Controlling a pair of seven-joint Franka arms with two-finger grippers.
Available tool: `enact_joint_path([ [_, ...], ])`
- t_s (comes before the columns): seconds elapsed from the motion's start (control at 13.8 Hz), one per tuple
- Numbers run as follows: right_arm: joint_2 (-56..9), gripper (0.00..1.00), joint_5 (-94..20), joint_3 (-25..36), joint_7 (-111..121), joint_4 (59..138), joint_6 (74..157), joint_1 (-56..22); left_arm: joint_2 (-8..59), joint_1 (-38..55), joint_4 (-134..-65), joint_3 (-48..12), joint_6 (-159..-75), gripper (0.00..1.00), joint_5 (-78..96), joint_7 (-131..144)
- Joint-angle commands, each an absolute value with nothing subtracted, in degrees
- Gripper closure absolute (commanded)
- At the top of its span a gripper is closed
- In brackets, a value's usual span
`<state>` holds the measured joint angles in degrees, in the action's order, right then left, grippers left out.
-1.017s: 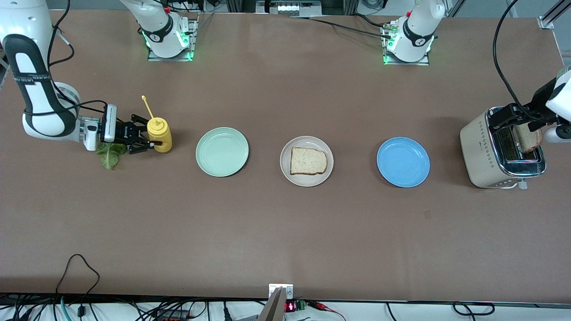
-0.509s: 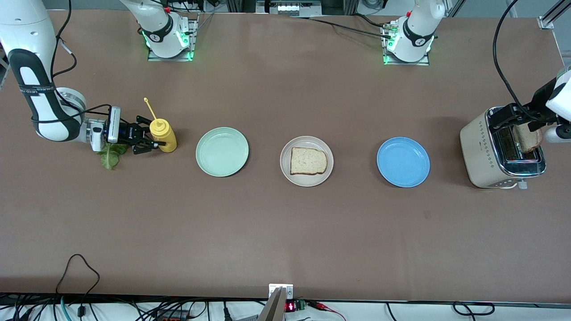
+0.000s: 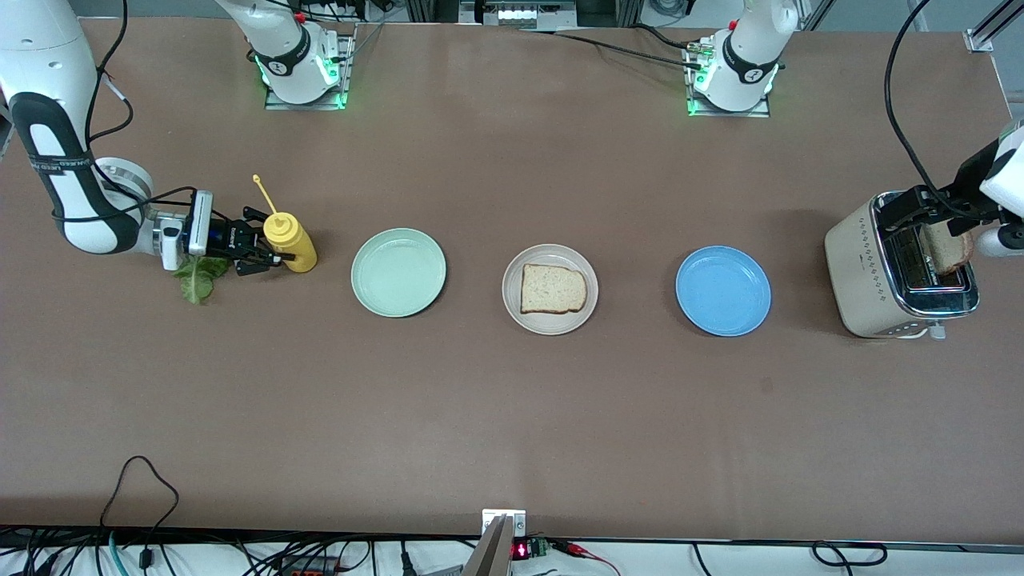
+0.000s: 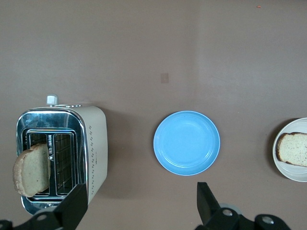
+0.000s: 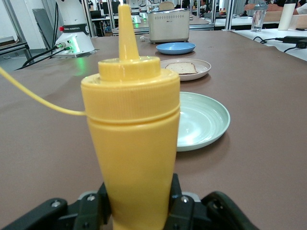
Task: Make sandwich in beige plate with both arms
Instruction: 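Set down the mustard bottle and open the right gripper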
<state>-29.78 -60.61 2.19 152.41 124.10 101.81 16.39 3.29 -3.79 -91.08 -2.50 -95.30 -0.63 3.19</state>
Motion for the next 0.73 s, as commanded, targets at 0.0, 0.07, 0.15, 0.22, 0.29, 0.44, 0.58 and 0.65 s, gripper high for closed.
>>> enact_joint_path([
  [0.0, -31.37, 0.39, -61.0, 1.41, 155.92, 124.1, 103.01, 18.19, 2.64, -3.96, -91.14, -2.55, -95.01, 0.0, 0.53, 2.55],
  [0.07, -31.46, 0.38, -61.0, 1.49, 155.92, 124.1, 103.01, 18.45, 2.64, -3.87, -91.06, -2.72, -95.01, 0.0, 0.53, 2.46],
  [0.15, -31.81, 0.38, -61.0, 1.49, 156.0, 124.01, 103.01, 18.81, 2.64, -3.78, -90.97, -2.72, -95.01, 0.0, 0.53, 2.46],
  [0.22, -31.9, 0.37, -60.91, 1.49, 155.92, 124.01, 103.01, 19.16, 2.64, -3.87, -91.14, -2.64, -94.92, 0.0, 0.53, 2.55],
  [0.29, -31.99, 0.35, -60.91, 1.49, 155.92, 124.01, 103.01, 19.25, 2.64, -3.95, -91.23, -2.64, -94.83, 0.0, 0.53, 2.55],
  [0.44, -31.99, 0.26, -60.91, 1.49, 155.92, 123.93, 103.01, 19.25, 2.64, -3.96, -91.23, -2.55, -94.83, 0.0, 0.53, 2.46],
  [0.58, -31.91, 0.0, -60.91, 1.49, 155.92, 123.84, 103.01, 19.51, 2.64, -3.96, -91.23, -2.55, -94.83, 0.0, 0.53, 2.46],
  [0.65, -31.9, 0.0, -60.91, 1.49, 155.66, 123.84, 103.01, 20.12, 2.64, -3.96, -91.23, -2.55, -94.83, 0.0, 0.53, 2.46],
])
